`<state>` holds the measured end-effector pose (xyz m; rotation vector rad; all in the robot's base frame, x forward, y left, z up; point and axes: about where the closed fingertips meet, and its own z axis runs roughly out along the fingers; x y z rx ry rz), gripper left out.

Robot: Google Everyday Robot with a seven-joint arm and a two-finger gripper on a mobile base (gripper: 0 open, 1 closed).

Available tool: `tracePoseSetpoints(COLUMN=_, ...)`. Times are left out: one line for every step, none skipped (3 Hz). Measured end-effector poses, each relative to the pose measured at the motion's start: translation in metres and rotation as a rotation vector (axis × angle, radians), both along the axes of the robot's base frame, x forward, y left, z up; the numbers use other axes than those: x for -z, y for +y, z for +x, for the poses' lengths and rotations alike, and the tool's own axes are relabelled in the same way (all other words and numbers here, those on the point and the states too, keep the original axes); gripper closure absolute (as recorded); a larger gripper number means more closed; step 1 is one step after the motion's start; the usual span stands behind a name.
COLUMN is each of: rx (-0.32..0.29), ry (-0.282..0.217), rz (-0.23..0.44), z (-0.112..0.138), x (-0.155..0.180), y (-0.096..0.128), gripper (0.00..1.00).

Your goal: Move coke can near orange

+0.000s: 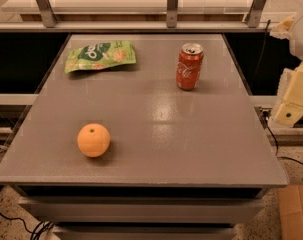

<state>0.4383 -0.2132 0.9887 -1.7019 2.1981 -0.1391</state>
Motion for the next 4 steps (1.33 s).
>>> tracePoseSetpoints(rx=0.0, ry=0.0, rz=0.0, z=0.0, x=0.0, y=0.0, gripper=0.0)
tracePoseSetpoints(rx=-0.005, ry=0.01, rz=0.0, z=0.005, x=0.004, y=0.003, gripper=0.0)
tracePoseSetpoints(rx=0.039, ry=0.021, rz=0.02, z=0.031, x=0.018, y=0.004, gripper=0.0)
tracePoseSetpoints(rx=0.099, ry=0.044, rz=0.084, z=0.059, x=0.043, y=0.008, gripper=0.0)
